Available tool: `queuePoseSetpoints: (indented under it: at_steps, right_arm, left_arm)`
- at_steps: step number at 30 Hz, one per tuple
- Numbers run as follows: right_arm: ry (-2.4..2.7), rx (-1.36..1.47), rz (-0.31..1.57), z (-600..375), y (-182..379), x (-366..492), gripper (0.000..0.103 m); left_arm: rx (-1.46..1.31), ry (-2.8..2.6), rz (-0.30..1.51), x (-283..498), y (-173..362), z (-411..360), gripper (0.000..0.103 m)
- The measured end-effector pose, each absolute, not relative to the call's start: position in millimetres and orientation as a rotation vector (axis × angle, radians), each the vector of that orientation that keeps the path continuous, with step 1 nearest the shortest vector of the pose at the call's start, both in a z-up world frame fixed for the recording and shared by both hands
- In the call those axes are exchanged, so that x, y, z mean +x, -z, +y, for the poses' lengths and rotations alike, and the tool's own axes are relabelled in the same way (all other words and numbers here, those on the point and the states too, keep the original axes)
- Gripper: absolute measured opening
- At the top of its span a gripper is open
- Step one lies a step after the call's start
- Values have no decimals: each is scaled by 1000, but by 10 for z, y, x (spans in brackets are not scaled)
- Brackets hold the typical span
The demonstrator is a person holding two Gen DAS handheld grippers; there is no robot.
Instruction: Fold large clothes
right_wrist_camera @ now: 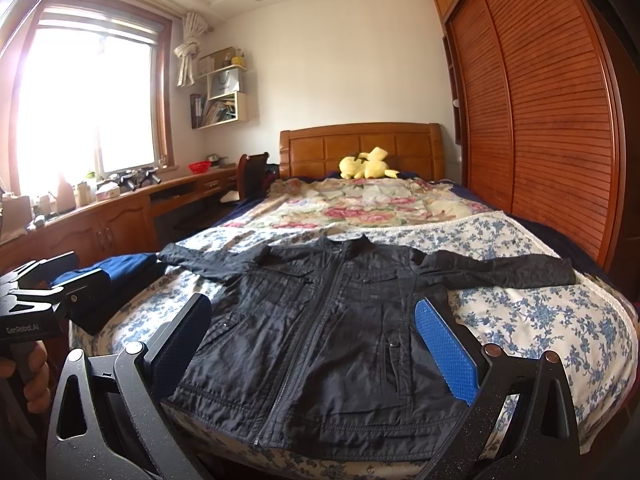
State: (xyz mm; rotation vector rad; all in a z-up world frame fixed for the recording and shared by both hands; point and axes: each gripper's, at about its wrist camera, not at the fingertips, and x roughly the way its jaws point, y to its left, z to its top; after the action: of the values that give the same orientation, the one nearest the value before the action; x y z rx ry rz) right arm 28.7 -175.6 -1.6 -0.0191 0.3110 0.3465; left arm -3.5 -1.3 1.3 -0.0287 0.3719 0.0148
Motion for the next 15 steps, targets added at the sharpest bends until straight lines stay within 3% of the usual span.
queuePoseSetpoints:
  at_steps: [15]
  right_arm:
    - [-345,-20,311,-1741,9,271,103]
  left_arm:
    - [-28,-13,368,-55,-35,-34,103]
